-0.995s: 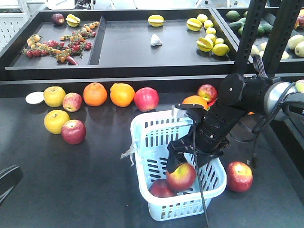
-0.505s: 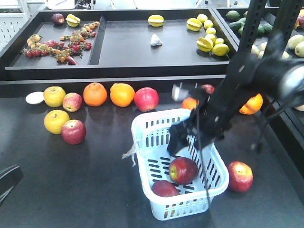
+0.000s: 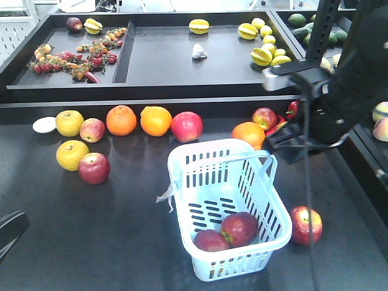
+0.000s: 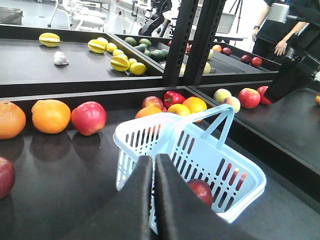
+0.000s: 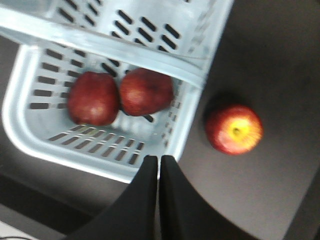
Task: Pick three apples into basket with both arms
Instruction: 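Open the right gripper and raise it away from the basket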
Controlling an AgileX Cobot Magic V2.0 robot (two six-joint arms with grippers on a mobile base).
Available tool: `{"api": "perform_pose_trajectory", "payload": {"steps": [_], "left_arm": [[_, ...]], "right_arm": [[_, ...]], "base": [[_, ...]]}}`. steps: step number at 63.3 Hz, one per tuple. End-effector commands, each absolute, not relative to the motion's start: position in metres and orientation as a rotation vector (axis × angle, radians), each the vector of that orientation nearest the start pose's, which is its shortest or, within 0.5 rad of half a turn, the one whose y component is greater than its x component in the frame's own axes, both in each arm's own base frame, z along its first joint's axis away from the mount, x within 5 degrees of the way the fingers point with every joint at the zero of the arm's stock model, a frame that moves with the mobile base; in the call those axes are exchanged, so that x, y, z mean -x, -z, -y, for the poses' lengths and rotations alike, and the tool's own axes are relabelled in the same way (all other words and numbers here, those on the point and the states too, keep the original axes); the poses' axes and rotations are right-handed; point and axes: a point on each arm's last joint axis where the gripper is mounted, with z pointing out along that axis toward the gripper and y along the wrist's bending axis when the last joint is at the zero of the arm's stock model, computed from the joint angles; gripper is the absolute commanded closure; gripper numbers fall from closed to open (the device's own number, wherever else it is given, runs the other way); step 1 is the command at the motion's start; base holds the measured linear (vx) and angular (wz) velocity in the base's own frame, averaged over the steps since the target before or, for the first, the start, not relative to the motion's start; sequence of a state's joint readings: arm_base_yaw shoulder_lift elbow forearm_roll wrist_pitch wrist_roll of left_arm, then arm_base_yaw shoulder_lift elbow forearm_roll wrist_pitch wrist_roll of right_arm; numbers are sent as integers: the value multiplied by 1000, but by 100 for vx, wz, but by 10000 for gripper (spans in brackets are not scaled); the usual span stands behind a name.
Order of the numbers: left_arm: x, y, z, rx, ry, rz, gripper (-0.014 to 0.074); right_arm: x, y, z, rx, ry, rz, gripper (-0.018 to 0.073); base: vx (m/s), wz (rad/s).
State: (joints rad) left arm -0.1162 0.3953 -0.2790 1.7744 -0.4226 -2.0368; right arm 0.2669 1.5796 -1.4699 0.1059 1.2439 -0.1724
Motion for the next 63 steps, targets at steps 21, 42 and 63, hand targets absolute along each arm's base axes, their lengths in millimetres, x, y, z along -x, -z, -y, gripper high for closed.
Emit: {"api": "perform_pose_trajectory", "payload": {"steps": [21,42,63], "left_arm": [[-86,-279,44,-224,557,-1694,604],[-86,-279,44,-224,557,-1694,604],[-86,-279,44,-224,557,-1694,604]], "right_arm": [[-323,-334,-3,265,-333,-2813,472],[-332,-270,17,149,-409,-2984,-82],[-357,-215,21,46,-402,-3022,-150]], "base": [[0,0],[0,0],[0,0]]}}
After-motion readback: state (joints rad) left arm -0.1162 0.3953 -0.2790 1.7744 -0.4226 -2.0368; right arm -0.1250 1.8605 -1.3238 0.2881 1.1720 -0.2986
